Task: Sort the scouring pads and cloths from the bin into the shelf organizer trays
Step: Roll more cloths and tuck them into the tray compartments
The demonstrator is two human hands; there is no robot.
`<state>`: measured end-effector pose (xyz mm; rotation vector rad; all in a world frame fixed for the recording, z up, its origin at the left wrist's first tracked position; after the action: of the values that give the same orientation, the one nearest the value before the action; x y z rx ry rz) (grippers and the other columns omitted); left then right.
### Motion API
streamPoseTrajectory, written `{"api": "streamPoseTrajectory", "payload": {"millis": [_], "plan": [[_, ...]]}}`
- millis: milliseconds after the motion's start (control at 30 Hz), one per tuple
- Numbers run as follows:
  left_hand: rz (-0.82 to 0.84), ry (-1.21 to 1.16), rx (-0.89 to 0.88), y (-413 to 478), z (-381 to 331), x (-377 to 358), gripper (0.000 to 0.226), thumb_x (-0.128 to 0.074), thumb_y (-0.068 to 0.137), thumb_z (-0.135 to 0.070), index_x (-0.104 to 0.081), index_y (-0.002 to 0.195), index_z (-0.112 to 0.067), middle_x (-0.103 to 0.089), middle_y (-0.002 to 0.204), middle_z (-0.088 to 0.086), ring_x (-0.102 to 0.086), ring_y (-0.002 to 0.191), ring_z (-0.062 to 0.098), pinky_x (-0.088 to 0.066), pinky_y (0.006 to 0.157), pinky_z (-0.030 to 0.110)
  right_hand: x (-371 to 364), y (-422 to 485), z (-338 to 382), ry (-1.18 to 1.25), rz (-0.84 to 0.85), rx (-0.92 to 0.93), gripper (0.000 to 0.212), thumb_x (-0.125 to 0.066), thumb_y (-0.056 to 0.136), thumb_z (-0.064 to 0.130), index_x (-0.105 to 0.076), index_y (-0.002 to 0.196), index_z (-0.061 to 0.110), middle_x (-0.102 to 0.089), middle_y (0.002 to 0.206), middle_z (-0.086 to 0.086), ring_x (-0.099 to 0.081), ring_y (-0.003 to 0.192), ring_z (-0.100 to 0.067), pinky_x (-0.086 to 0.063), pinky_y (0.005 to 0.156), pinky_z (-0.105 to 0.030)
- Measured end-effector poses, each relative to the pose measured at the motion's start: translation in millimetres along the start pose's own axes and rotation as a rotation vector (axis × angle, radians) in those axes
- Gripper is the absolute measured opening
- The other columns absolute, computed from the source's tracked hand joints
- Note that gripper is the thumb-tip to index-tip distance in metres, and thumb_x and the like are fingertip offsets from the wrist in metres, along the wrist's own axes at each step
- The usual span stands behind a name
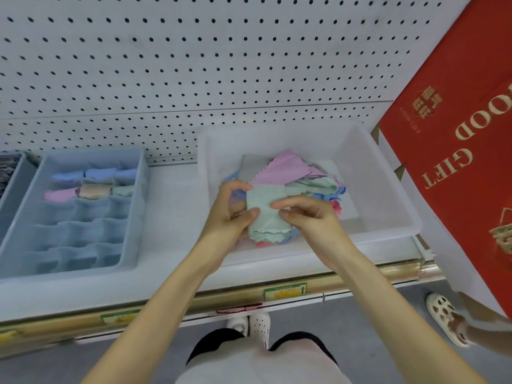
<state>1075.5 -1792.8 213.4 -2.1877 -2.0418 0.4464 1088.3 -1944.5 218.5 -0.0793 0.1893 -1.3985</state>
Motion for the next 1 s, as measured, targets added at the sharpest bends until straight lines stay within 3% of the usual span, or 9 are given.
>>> {"api": "streamPoseTrajectory", "payload": {"millis": [100, 167, 300, 400, 500, 633, 733, 833, 1000], "plan": [[0.123, -0.052, 0.014, -4.2, -8.3, -0.9, 0.037, -0.035, 0.096, 0.011, -0.065, 0.104, -0.008, -0.071, 0.104, 0.013, -0.067, 0.099, 0.028, -0.057, 0.081, 0.037, 3.9, -0.8, 2.1, 0.057, 0.108, -0.026, 0.053, -0.034, 0.075, -0.027, -0.072, 0.092, 0.005, -0.074, 0.099, -0.008, -0.067, 0.101, -0.019, -0.051, 0.081, -0.023], [0.210, -0.124, 0.062, -6.2, -12.1, -0.8, 0.046, -0.032, 0.089, 0.018, -0.065, 0.111, -0.004, -0.071, 0.111, 0.010, -0.068, 0.104, 0.028, -0.058, 0.083, 0.035, 4.5, -2.5, 6.8, -0.026, 0.194, 0.019, 0.065, -0.033, 0.070, -0.033, -0.070, 0.102, 0.009, -0.072, 0.107, -0.010, -0.066, 0.107, -0.023, -0.051, 0.085, -0.026], [0.352, 0.050, 0.005, -11.4, -21.4, -4.2, 0.060, -0.046, 0.083, 0.026, -0.061, 0.123, -0.017, -0.070, 0.116, -0.003, -0.068, 0.105, 0.019, -0.055, 0.080, 0.023, 7.9, -2.5, 22.3, -0.118, 0.134, 0.170, 0.049, -0.069, 0.067, -0.023, -0.072, 0.098, 0.014, -0.074, 0.102, 0.000, -0.068, 0.100, -0.015, -0.052, 0.083, -0.022], [0.249, 0.222, -0.083, -8.6, -28.9, -7.6, 0.054, -0.062, 0.080, 0.018, -0.066, 0.115, -0.022, -0.073, 0.104, -0.010, -0.070, 0.096, 0.010, -0.054, 0.077, 0.018, 8.1, -1.2, 33.1, -0.086, 0.026, 0.251, 0.029, -0.078, 0.065, 0.001, -0.077, 0.081, 0.025, -0.074, 0.084, 0.007, -0.068, 0.082, -0.009, -0.051, 0.074, -0.019], [0.065, 0.183, -0.150, -5.6, -31.0, -9.7, 0.032, -0.069, 0.079, 0.012, -0.071, 0.102, -0.010, -0.074, 0.085, -0.016, -0.068, 0.082, -0.003, -0.050, 0.071, 0.011, 6.0, -1.8, 30.4, -0.035, -0.052, 0.213, 0.018, -0.073, 0.077, -0.001, -0.072, 0.077, 0.017, -0.071, 0.070, 0.013, -0.064, 0.070, 0.000, -0.048, 0.066, -0.014], [-0.110, 0.054, -0.163, -4.0, -24.1, -13.3, 0.004, -0.069, 0.083, -0.001, -0.070, 0.083, -0.005, -0.072, 0.074, -0.009, -0.067, 0.072, -0.002, -0.048, 0.066, 0.009, 5.7, -3.4, 13.2, -0.014, -0.138, 0.118, 0.004, -0.067, 0.086, 0.008, -0.071, 0.087, 0.010, -0.071, 0.078, 0.003, -0.064, 0.076, -0.008, -0.052, 0.071, -0.023], [-0.234, -0.043, -0.129, -1.5, -12.3, -9.6, 0.022, -0.071, 0.084, -0.008, -0.064, 0.081, 0.013, -0.068, 0.076, 0.008, -0.062, 0.074, 0.014, -0.048, 0.073, 0.025, 4.7, -7.6, 2.2, 0.019, -0.137, 0.055, 0.016, -0.075, 0.077, 0.013, -0.071, 0.093, 0.011, -0.073, 0.088, -0.004, -0.066, 0.084, -0.012, -0.052, 0.075, -0.025], [-0.291, -0.125, -0.102, -1.0, -3.5, -9.1, 0.030, -0.072, 0.083, -0.009, -0.056, 0.077, 0.016, -0.059, 0.075, 0.017, -0.053, 0.072, 0.021, -0.043, 0.070, 0.035, -0.1, -12.4, -0.8, 0.070, -0.117, 0.064, 0.037, -0.079, 0.066, -0.004, -0.067, 0.098, 0.008, -0.075, 0.090, 0.001, -0.070, 0.086, -0.013, -0.053, 0.072, -0.022], [-0.345, -0.087, -0.119, -7.1, 1.7, -9.2, 0.016, -0.071, 0.082, 0.000, -0.055, 0.079, -0.002, -0.066, 0.078, 0.011, -0.061, 0.070, 0.014, -0.047, 0.065, 0.025, 8.5, -10.3, -7.8, 0.023, -0.258, 0.048, 0.011, -0.074, 0.078, 0.003, -0.067, 0.075, 0.011, -0.060, 0.067, 0.001, -0.051, 0.062, -0.011, -0.041, 0.060, -0.017]]}}
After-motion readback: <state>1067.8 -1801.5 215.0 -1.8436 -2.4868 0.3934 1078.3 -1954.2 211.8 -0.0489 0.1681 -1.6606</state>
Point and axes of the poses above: each hand's wrist, its own y-axis towards the middle knuckle, its own x-axis out of the back of the hand, z = x × y, the point moved 7 cm from there along y, towards the middle knuckle
